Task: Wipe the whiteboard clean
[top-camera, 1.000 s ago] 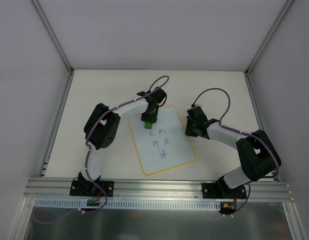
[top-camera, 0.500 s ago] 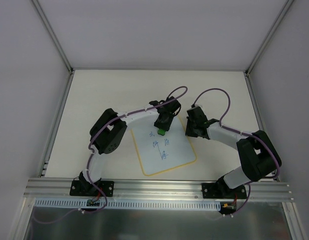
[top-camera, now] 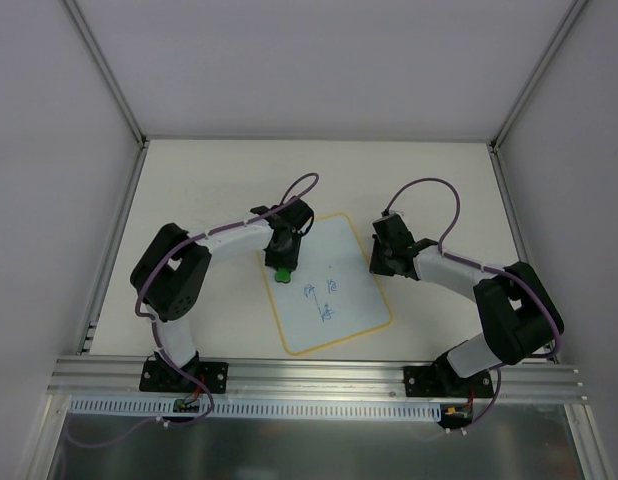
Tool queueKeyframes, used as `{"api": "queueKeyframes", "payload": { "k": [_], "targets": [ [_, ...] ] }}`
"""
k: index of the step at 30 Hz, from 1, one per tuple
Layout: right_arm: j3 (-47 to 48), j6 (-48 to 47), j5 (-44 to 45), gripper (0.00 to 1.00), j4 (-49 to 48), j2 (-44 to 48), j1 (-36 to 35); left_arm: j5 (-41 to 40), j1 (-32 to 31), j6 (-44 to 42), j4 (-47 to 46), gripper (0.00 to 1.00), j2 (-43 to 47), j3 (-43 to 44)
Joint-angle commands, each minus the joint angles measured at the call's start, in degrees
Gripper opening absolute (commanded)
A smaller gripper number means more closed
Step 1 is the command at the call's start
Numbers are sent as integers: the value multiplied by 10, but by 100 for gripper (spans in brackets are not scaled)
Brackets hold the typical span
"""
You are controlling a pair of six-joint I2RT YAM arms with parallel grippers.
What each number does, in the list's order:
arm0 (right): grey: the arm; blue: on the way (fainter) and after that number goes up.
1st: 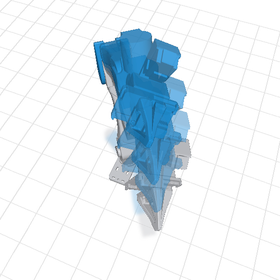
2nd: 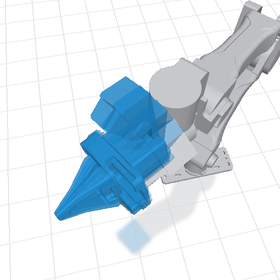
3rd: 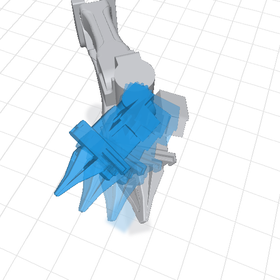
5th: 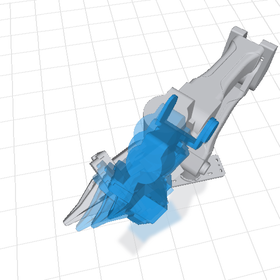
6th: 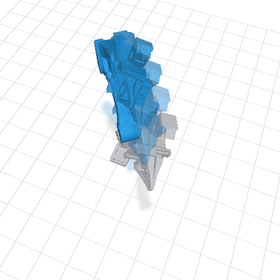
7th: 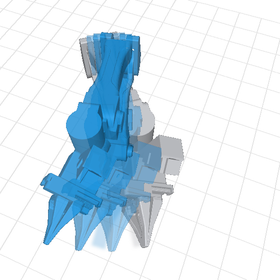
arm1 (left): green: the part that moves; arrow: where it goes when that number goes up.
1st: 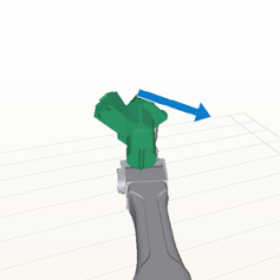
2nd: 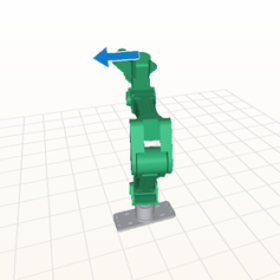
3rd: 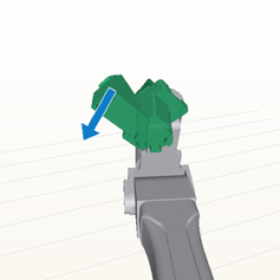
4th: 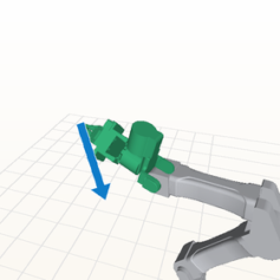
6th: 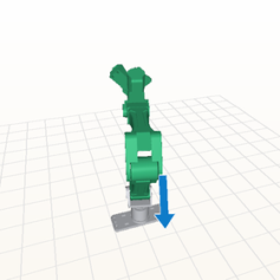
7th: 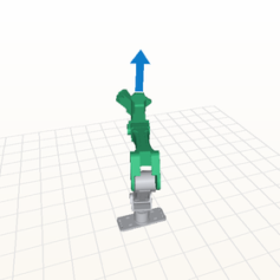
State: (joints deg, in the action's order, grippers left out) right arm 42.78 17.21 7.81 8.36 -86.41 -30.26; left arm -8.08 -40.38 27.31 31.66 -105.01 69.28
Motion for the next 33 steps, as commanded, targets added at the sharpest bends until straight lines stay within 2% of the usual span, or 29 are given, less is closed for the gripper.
{"api": "queueKeyframes", "payload": {
  "k": [1, 5, 11, 19, 24, 29, 33],
  "targets": [
    [-13, 4, 16, 4, 36, 1, -1, -27, 7, 6, 71, 0, -7, -27],
    [-11, 4, 17, 4, 36, 0, -1, -32, -43, 7, 69, 0, -36, 22],
    [-10, 5, 18, 4, 36, 6, 0, 19, -138, 14, 64, 0, -110, 92],
    [-13, 7, 21, 4, 37, 14, -1, 42, -188, 39, 62, 0, -96, 73],
    [-15, 9, 21, 4, 40, 15, -1, 17, -175, 41, 63, 0, -78, 60],
    [-18, 8, 24, 4, 40, 22, -1, -36, -104, 14, 62, 0, -64, 42],
    [-11, 8, 24, 4, 41, 14, -1, -53, -59, -22, 62, 0, -78, 80]
  ]
}}
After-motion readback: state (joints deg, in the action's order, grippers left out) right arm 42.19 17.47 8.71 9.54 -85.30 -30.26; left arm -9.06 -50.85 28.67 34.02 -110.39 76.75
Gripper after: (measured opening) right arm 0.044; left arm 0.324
